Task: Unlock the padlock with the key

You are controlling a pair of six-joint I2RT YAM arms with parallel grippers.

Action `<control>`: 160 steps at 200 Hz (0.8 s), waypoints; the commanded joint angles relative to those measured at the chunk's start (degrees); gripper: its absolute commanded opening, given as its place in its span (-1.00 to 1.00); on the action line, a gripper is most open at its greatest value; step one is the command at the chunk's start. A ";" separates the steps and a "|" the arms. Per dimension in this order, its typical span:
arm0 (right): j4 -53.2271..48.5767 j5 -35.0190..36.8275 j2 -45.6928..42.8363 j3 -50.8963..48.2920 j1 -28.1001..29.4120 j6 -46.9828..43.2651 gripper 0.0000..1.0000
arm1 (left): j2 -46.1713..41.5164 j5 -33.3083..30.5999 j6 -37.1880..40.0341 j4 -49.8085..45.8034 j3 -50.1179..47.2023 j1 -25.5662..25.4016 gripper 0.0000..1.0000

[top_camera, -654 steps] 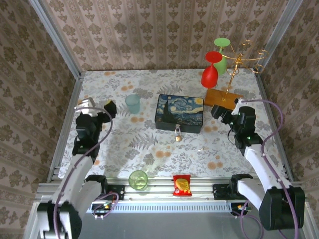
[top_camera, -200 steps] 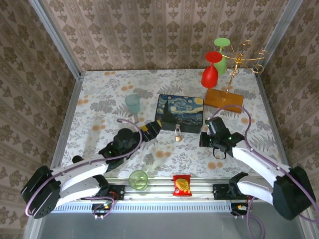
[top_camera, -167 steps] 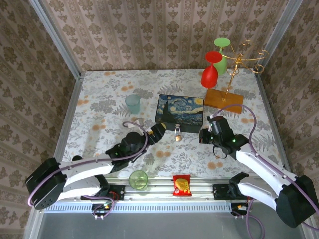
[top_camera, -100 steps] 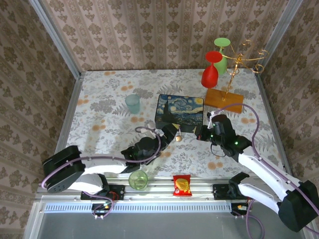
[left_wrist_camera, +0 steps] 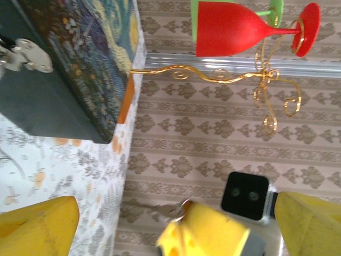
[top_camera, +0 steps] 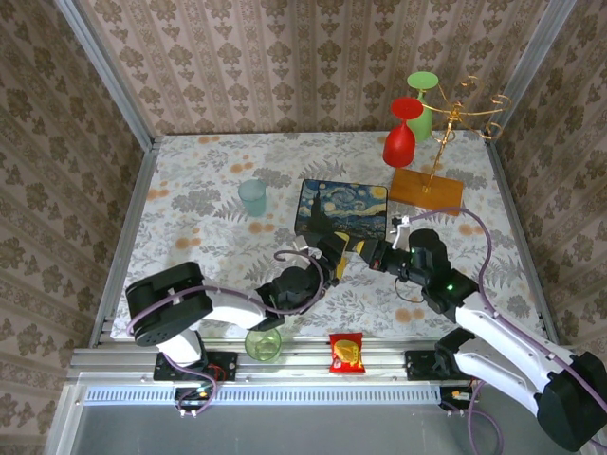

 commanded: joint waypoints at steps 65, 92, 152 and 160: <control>12.25 0.59 0.50 -1.95 7.35 0.72 -1.00 | 2.55 -1.43 -5.72 7.12 1.96 -0.67 0.86; 11.75 0.27 1.19 -2.28 8.09 -0.29 -1.00 | 1.32 -2.15 -3.81 7.18 0.62 -0.15 0.70; 7.80 1.42 0.04 -2.03 8.19 -2.22 -1.00 | -1.01 -2.00 0.26 6.82 -0.65 0.98 0.05; 7.70 1.51 -0.02 -2.14 8.28 -2.25 -1.00 | -0.92 -1.89 0.43 6.78 -0.74 1.16 -0.01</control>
